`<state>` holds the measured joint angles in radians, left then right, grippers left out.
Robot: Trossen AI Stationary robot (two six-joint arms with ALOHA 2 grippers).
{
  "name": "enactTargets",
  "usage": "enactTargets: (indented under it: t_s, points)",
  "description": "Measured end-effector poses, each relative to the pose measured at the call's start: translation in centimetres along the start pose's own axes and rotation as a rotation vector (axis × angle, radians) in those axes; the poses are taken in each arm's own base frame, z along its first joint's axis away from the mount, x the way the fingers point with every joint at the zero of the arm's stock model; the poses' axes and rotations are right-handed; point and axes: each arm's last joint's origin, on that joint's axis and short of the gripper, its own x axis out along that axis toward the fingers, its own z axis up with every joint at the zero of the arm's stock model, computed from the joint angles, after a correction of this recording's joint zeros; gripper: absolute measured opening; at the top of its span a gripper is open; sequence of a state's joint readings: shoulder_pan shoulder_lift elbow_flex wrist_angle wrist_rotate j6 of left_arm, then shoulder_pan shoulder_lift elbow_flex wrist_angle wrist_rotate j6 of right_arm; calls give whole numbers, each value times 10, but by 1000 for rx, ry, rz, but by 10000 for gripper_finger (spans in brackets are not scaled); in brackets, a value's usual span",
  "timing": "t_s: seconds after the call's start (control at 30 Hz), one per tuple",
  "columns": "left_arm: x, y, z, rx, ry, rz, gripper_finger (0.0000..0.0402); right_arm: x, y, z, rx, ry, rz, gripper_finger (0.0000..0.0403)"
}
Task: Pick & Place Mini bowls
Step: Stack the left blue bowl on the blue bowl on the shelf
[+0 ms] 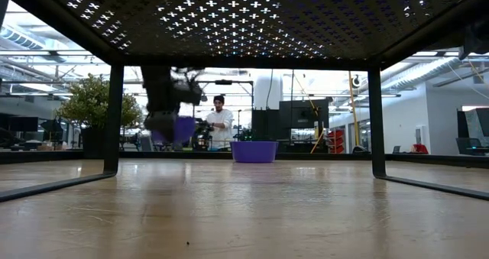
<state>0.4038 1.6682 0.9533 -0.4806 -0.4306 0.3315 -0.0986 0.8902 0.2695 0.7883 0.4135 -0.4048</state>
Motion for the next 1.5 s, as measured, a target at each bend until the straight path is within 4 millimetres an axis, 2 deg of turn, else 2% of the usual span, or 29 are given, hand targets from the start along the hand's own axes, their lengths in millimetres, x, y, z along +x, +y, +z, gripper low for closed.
enactTargets:
  t_s: [0.17,0.3,0.47,0.57,0.73,0.87,0.97,1.1,1.23,1.4,1.5]
  points:
    - [-35,1,16,33,-110,84,18,0,0,0,1,-1,-1,164]
    - [-69,4,29,34,-237,105,6,0,0,1,14,-7,-3,164]
    - [-108,0,41,80,-363,132,15,0,-1,1,25,-13,-6,164]
    - [-125,-5,48,136,-394,184,8,0,-1,1,25,-14,-6,164]
    - [-145,-18,56,210,-450,236,14,0,-1,3,39,-25,-10,164]
    - [-150,-27,56,252,-459,247,9,0,-2,3,69,-34,-14,164]
    - [-153,-31,56,263,-468,243,7,1,-3,8,158,-49,-32,164]
    - [-155,-35,56,299,-460,273,15,18,-7,33,210,76,-15,164]
    - [-155,-35,56,337,-455,283,6,49,-20,80,221,241,47,164]
    - [-155,-34,56,396,-434,322,12,92,-35,137,233,256,169,165]
    - [-155,-33,55,444,-409,365,6,121,-34,152,185,293,188,173]
